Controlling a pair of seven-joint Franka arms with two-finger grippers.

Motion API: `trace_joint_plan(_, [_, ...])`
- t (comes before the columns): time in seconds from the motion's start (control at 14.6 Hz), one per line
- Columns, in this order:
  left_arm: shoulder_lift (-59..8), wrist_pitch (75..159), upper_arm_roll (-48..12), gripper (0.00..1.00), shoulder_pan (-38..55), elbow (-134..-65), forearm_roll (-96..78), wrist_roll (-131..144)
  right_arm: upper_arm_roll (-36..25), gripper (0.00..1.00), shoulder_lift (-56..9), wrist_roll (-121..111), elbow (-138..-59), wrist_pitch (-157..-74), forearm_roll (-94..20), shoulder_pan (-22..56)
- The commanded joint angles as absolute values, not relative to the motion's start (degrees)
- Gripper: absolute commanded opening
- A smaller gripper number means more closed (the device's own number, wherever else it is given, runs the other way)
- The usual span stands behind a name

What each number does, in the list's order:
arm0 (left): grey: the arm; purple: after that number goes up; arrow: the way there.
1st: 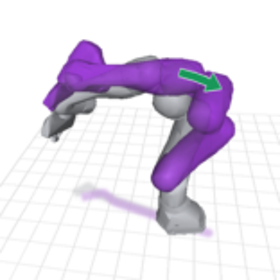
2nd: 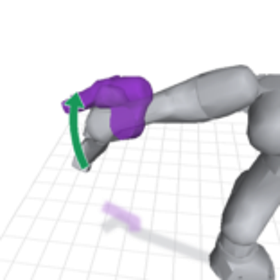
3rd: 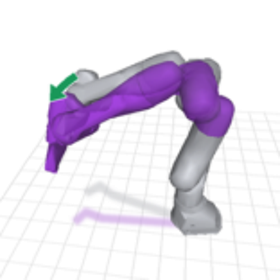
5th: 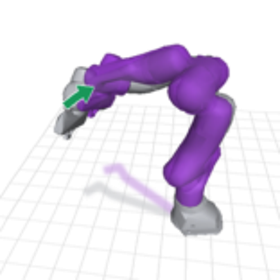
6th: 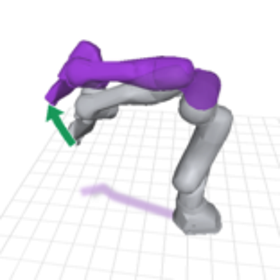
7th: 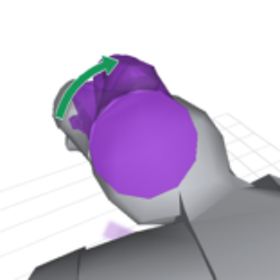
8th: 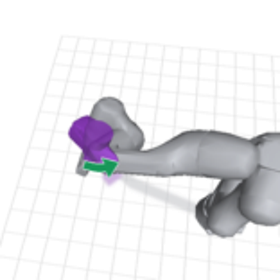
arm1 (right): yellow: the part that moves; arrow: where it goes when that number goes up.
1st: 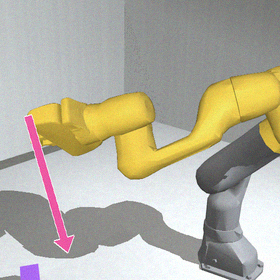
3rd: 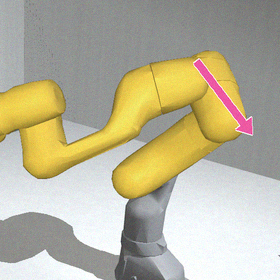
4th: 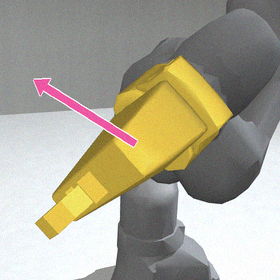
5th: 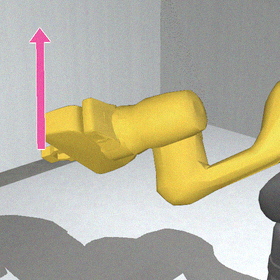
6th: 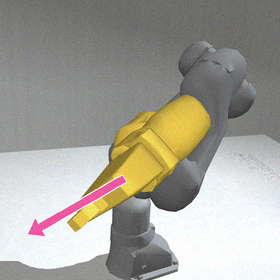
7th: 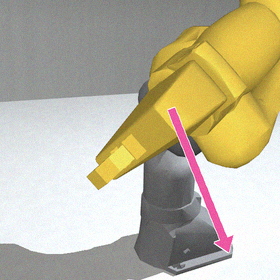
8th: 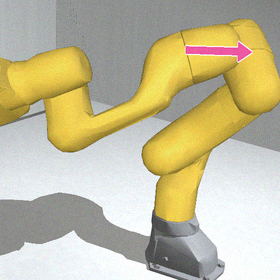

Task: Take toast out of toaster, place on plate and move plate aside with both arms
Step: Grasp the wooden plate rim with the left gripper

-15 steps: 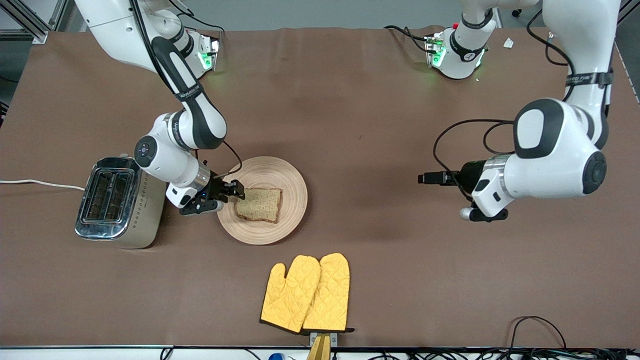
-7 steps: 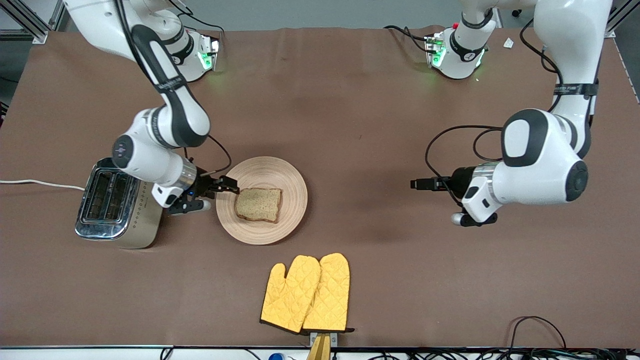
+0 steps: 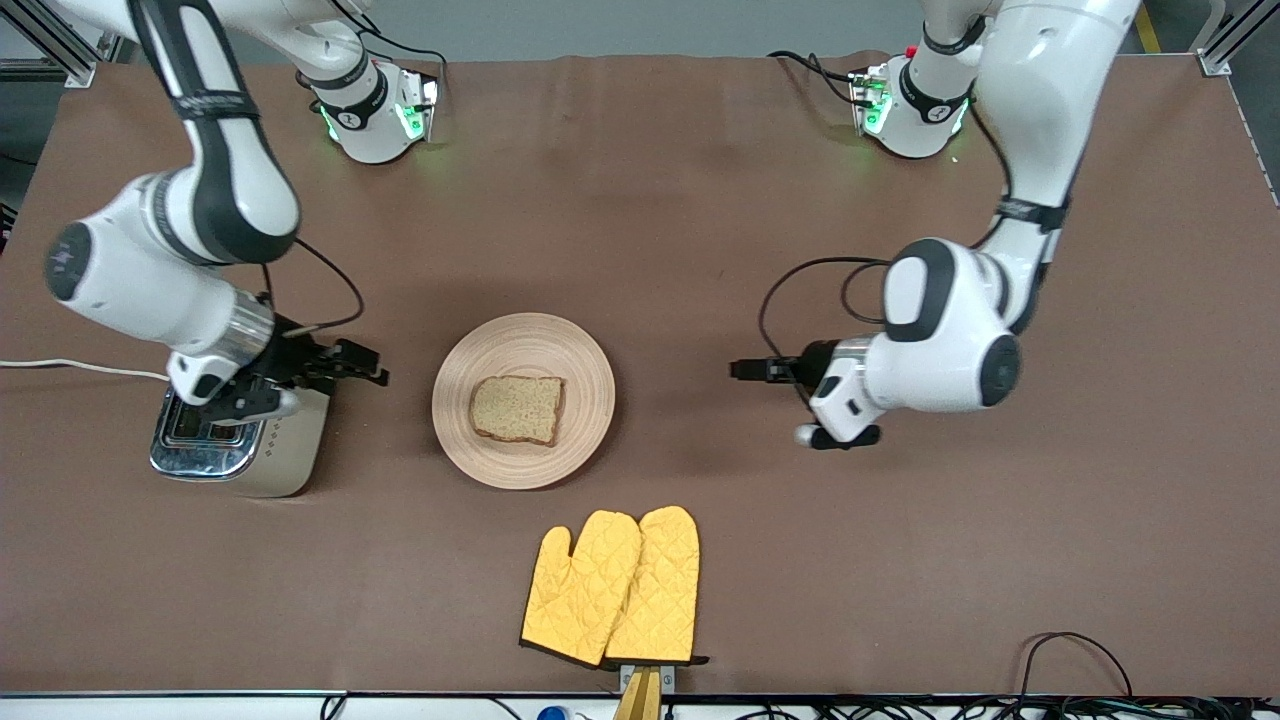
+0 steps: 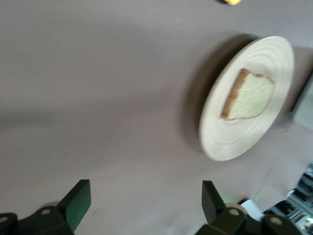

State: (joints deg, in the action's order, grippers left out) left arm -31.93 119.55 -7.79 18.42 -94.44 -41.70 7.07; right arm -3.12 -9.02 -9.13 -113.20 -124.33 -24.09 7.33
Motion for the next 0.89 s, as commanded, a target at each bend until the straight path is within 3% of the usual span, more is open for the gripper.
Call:
trace_joint_plan(0.0, [-39.4,129.6,-12.3,1.00,20.7,-89.7,-46.0,6.5,-2.4,1.00,-7.6,-9.4,-109.1,-120.2,-18.8,1.7])
trace_joint_plan(0.21, [-48.7,141.0,-13.5,1.00,27.4,-82.1,-48.1,6.6,-2.4,1.00,-6.5,-9.5,-103.8,-117.9,-17.0,-2.5])
trace_joint_plan(0.34, [-53.2,145.1,-13.5,1.00,30.3,-77.9,-49.2,6.6,-2.5,1.00,-5.5,-9.3,-100.7,-111.7,-15.4,-4.4])
trace_joint_plan(0.62, [-56.8,150.6,-13.6,1.00,33.1,-75.7,-49.4,6.6,-2.3,1.00,-4.7,-8.8,-96.4,-99.7,-5.5,-6.5])
trace_joint_plan(0.75, [-56.8,150.9,-13.6,0.87,33.2,-75.5,-49.4,6.5,-2.5,1.00,-4.5,-8.7,-96.4,-95.7,-4.1,-6.7])
trace_joint_plan(0.82, [-56.7,150.9,-13.6,0.65,33.3,-75.6,-49.3,6.2,-2.5,1.00,-4.1,-8.7,-96.2,-94.3,-2.6,-6.7])
